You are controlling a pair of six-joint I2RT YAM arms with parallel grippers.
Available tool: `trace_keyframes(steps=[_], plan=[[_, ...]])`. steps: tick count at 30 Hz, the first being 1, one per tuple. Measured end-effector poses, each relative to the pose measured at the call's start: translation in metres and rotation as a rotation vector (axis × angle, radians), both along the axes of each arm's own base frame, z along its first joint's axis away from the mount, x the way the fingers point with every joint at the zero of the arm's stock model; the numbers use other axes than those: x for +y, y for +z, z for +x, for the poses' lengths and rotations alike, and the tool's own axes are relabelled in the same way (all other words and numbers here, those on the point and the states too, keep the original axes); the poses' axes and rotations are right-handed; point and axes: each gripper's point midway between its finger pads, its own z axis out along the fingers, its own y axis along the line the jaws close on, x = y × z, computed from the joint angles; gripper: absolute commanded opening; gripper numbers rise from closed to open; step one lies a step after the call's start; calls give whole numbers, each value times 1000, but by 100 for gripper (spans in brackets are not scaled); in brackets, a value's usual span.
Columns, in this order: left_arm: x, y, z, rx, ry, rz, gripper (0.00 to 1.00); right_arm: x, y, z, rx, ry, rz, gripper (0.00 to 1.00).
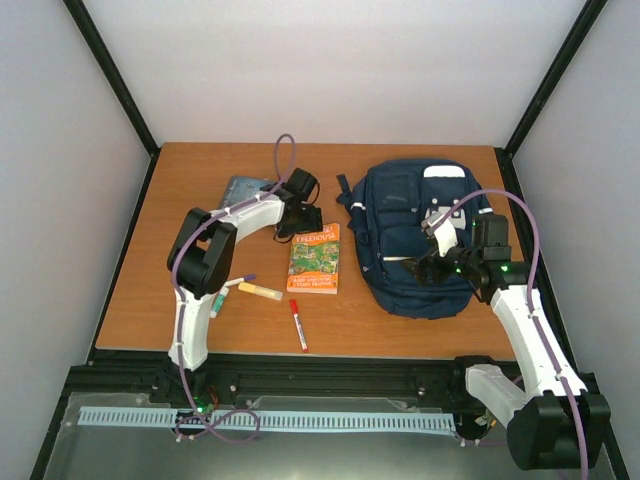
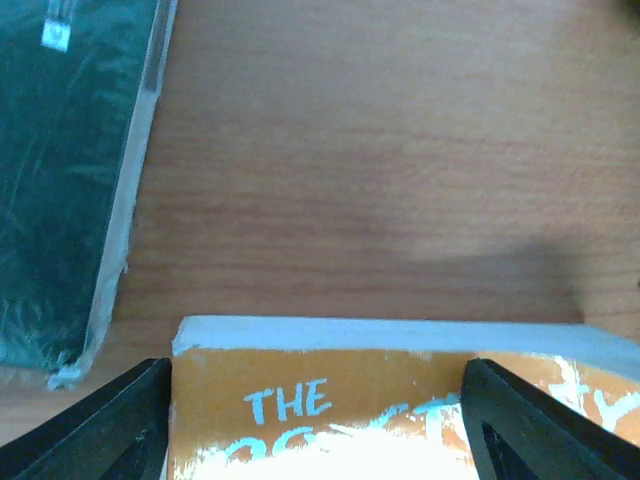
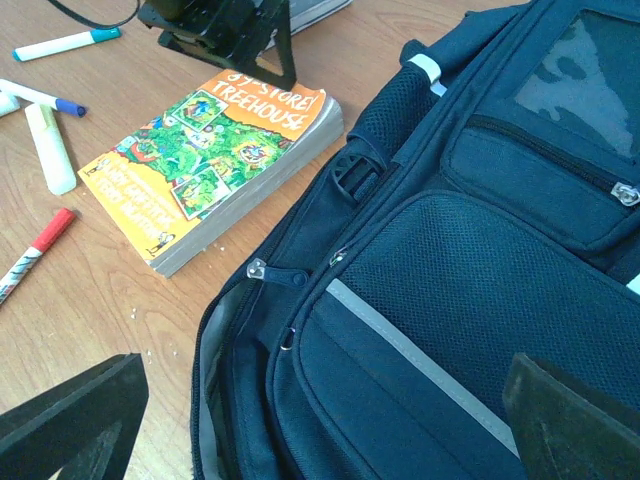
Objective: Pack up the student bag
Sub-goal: Move the book to the center of the board.
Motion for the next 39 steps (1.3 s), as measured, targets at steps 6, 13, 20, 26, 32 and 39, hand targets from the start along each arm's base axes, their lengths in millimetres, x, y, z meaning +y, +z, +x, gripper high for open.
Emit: trace_keyframes(steps=[6, 13, 20, 26, 32, 39], plan=[[-2, 0, 11, -5, 35, -22, 86, 0, -1, -1, 4, 6, 3, 99], [-3, -3, 26, -3, 103, -33, 86, 1, -2, 0, 11, 9, 5, 99], [-4, -3, 28, -3, 129, -46, 84, 2, -2, -1, 14, 17, 10, 99], [7, -3, -9, 24, 140, -70, 84, 8, -6, -6, 48, 50, 38, 92], [23, -5, -54, 59, 140, -54, 85, 15, -17, -12, 109, 90, 61, 83], [32, 0, -73, 55, 127, -39, 92, 42, -10, -20, 143, 193, 42, 76]])
